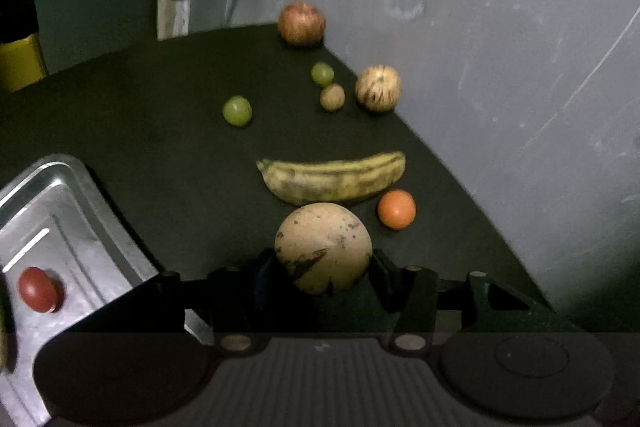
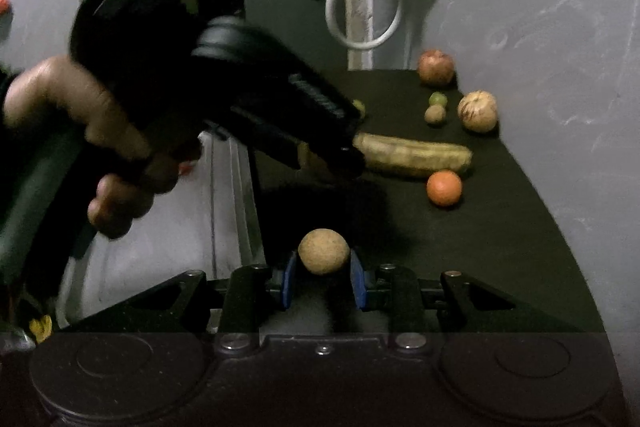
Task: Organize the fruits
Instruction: 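Grasp the cream pepino with left tool while right tool carries brown fruit to tray, then lower pepino into tray and open left tool while right tool releases brown fruit, then withdraw both open tools away from the tray, then move left tool toward the second banana while right tool moves toward the orange, then close left tool on the second yellow banana while right tool grasps the orange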
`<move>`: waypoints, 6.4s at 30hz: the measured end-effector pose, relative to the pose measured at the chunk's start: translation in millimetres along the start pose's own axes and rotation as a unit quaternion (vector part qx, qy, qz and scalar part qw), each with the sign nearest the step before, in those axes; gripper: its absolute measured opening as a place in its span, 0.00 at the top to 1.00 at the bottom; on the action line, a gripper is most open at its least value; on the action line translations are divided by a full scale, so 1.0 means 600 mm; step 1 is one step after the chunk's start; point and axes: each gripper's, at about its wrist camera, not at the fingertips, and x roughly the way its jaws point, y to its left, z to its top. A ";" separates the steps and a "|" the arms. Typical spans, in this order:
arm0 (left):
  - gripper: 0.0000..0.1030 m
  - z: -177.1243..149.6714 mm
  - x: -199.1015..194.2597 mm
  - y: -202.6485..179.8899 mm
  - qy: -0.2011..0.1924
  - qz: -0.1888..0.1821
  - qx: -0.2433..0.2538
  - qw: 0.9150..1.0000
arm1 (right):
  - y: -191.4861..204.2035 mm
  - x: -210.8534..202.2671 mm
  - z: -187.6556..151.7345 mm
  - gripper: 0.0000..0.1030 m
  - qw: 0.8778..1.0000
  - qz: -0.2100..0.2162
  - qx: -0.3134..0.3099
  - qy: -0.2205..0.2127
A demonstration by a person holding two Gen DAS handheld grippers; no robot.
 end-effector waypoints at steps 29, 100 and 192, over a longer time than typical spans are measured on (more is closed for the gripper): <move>0.48 -0.139 -0.278 0.233 -0.068 0.068 -0.130 0.987 | 0.184 0.031 0.085 0.71 0.998 0.036 -0.054 -0.021; 0.01 -0.402 -0.404 -0.086 -0.005 0.069 -0.081 0.994 | 0.043 -0.435 -0.170 0.01 0.995 -0.076 0.035 -0.048; 0.64 0.034 0.169 -0.087 0.102 -0.001 0.584 0.805 | -0.198 0.170 0.056 0.66 0.998 -0.002 -0.055 0.019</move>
